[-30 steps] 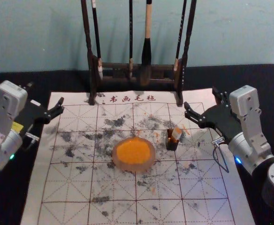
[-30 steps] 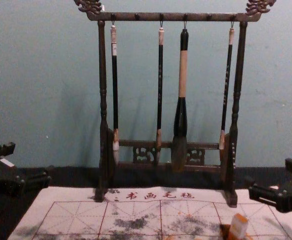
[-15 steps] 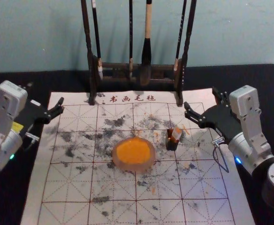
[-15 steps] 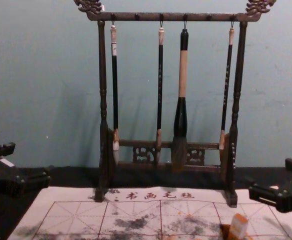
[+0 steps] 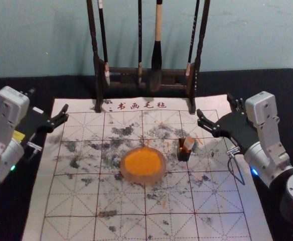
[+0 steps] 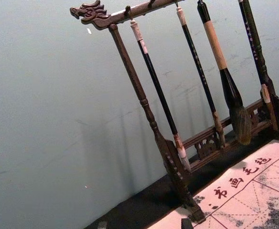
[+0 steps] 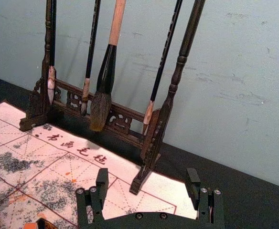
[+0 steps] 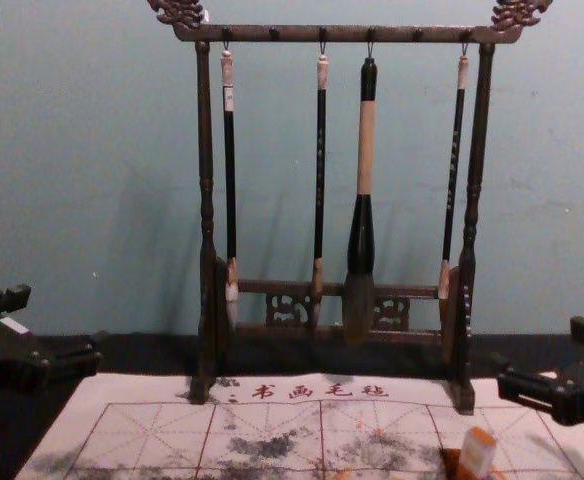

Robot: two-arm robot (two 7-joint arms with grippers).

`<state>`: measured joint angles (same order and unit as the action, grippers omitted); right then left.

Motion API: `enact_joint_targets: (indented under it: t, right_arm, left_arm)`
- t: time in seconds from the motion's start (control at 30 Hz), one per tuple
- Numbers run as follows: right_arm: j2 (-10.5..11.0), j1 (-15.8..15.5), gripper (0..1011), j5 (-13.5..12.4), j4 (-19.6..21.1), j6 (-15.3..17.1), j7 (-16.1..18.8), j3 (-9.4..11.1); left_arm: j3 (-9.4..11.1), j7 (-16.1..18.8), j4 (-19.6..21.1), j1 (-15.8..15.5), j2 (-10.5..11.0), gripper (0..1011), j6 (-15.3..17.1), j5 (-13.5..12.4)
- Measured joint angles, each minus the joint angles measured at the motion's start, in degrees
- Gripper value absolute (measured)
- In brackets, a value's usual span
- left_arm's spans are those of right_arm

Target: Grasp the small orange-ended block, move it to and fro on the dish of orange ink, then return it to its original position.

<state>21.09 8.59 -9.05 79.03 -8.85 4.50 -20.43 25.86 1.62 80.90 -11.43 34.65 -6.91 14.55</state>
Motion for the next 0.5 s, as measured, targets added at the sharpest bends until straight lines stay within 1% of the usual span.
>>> enact_joint_targets:
  t: [0.5]
  right_arm:
    - [0.00, 0.00, 1000, 0.00, 0.00, 0.00, 0.00, 0.00]
  left_arm:
    - [0.00, 0.00, 0.00, 0.00, 0.00, 1001, 0.00, 0.00]
